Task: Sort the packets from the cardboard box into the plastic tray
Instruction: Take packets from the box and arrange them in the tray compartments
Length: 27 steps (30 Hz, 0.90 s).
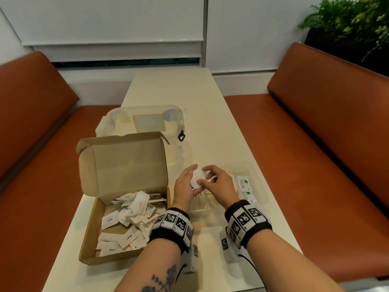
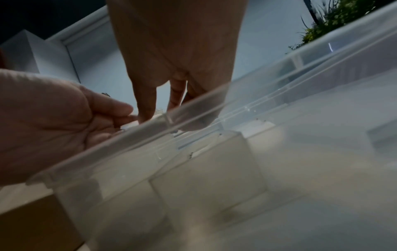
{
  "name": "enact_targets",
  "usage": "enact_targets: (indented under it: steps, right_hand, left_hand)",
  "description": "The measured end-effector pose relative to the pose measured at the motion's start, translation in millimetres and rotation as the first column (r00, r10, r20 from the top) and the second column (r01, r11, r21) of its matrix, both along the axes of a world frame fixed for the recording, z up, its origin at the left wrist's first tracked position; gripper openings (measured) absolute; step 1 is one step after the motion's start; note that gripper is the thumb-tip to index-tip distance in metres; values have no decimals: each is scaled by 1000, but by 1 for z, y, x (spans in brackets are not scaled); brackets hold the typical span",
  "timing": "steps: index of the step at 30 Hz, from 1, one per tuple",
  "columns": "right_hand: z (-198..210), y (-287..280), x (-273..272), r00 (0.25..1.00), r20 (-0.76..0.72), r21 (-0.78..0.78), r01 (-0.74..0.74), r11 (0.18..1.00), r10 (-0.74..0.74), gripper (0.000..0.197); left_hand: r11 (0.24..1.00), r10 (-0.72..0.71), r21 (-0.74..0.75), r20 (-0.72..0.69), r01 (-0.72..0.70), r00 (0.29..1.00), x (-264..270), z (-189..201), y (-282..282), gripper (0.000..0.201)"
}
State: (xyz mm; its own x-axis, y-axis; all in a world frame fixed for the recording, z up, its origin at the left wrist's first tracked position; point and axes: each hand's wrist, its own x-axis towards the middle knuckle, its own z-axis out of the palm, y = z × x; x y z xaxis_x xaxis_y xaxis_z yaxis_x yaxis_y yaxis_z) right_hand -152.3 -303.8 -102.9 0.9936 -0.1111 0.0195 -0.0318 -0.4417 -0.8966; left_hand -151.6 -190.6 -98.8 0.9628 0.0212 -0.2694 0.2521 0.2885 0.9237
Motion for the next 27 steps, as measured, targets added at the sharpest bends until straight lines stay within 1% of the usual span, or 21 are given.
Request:
enact_targets:
  steps: [2,4,5,9,12,15,19,22,25,27]
  right_hand:
    - [-1,-1,-1,1000,-5,4,3,1000,-3,29]
    - [-1,-2,-1,1000,-11,21,11,1000,-11,25]
    - [-2,-4,0,1000,-14,46,20,999,-20,22]
    - [-2,-8,3,998,-11,136,55,989,-54,9]
    - [-3,-11,3,999,-14,186,52,981,-51,13]
    - [-2,-14,4,997,-9,168,75,983,-75,12]
    - [-1,-18,5,997,1,174,72,982,-73,16]
    - [2,-19,5,999,-13,184,50,982,-48,11]
    - [4,-22,7,996,-11,176,85,981,-85,13]
    - [5,-25,8,994,-15,195,111,974,-110,13]
  left_hand:
    - [998,-32,-47,-35,31,999,1,0,2,40]
    - [998,-64,-27,-36,63,997,0,0,2,51]
    - [997,-76,-5,-26,76,997,-1,-1,2,52]
    - [992,-113,65,11,112,994,-3,-6,3,54]
    - [988,-132,87,26,130,991,-2,-8,4,53]
    - [984,-143,110,49,137,988,-1,-7,2,51]
    - [987,-153,53,44,150,987,0,-7,-2,49]
    - [983,-184,36,34,182,982,1,-8,-6,48]
    - [978,-206,36,42,204,978,0,-10,-9,46]
    - [980,-196,39,56,194,979,0,-11,-9,43]
